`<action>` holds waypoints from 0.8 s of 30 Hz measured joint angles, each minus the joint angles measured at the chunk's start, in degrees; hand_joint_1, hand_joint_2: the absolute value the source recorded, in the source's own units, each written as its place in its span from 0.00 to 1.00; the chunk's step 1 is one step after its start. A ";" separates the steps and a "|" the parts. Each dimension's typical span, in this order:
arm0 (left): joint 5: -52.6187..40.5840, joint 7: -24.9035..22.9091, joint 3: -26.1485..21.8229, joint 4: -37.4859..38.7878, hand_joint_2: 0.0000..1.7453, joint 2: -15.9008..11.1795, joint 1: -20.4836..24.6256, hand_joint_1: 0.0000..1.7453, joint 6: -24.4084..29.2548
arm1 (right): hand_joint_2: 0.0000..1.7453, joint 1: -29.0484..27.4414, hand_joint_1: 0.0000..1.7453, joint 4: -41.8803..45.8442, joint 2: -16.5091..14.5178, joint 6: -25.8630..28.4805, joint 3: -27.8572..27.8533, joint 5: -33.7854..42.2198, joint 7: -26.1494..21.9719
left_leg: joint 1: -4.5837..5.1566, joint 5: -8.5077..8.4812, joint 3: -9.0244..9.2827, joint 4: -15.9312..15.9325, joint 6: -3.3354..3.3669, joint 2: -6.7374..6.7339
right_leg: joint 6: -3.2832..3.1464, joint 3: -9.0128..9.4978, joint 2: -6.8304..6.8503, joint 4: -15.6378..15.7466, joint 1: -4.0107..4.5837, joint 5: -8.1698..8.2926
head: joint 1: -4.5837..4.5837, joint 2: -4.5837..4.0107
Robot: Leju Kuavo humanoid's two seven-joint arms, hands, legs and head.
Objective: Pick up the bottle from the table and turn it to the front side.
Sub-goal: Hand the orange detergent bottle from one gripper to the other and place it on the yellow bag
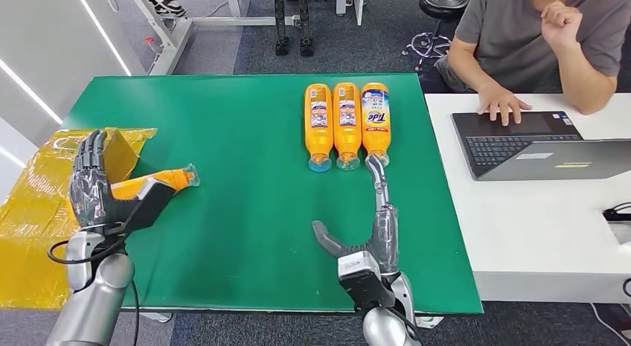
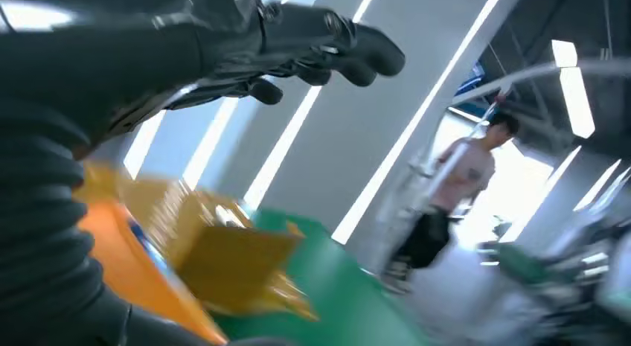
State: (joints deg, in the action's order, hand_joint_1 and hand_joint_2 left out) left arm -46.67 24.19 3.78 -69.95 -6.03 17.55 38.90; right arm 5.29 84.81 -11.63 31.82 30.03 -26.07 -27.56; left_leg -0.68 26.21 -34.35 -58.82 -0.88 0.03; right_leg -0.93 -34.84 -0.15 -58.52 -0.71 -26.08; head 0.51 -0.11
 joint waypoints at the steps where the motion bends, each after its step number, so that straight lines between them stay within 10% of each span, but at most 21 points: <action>1: 4.52 2.01 0.15 -1.36 1.00 0.83 -0.10 0.00 -0.04 | 1.00 0.18 0.00 -0.23 0.00 -0.03 0.19 0.20 -0.03 | 0.00 0.00 0.00 0.00 0.00 0.00 | 0.00 0.00 0.00 0.00 0.00 0.00 | 0.00 0.00; 12: 51.45 15.78 9.48 -13.24 1.00 11.80 -1.79 0.00 -11.15 | 1.00 0.83 0.00 -1.56 0.00 1.93 1.56 2.85 -1.65 | 0.02 0.06 -0.08 -0.04 0.09 0.09 | 0.03 -0.01 0.10 0.06 -0.02 0.00 | -0.01 0.00; 24: 56.92 15.94 13.11 -18.70 1.00 19.64 -5.55 0.00 -14.22 | 1.00 0.76 0.00 -0.75 0.00 3.31 1.57 3.83 -2.78 | 0.02 0.12 -0.07 -0.04 0.18 0.04 | 0.08 -0.02 0.07 0.06 -0.03 -0.05 | 0.01 0.00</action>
State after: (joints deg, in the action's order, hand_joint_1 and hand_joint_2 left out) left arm 10.25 40.13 16.89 -88.65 13.61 12.00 24.68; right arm 6.05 84.06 -11.63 35.13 31.60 -22.24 -30.34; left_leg -0.67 26.33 -34.42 -58.86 -0.70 0.08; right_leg -0.85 -34.86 -0.08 -58.47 -0.73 -26.13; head 0.52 -0.11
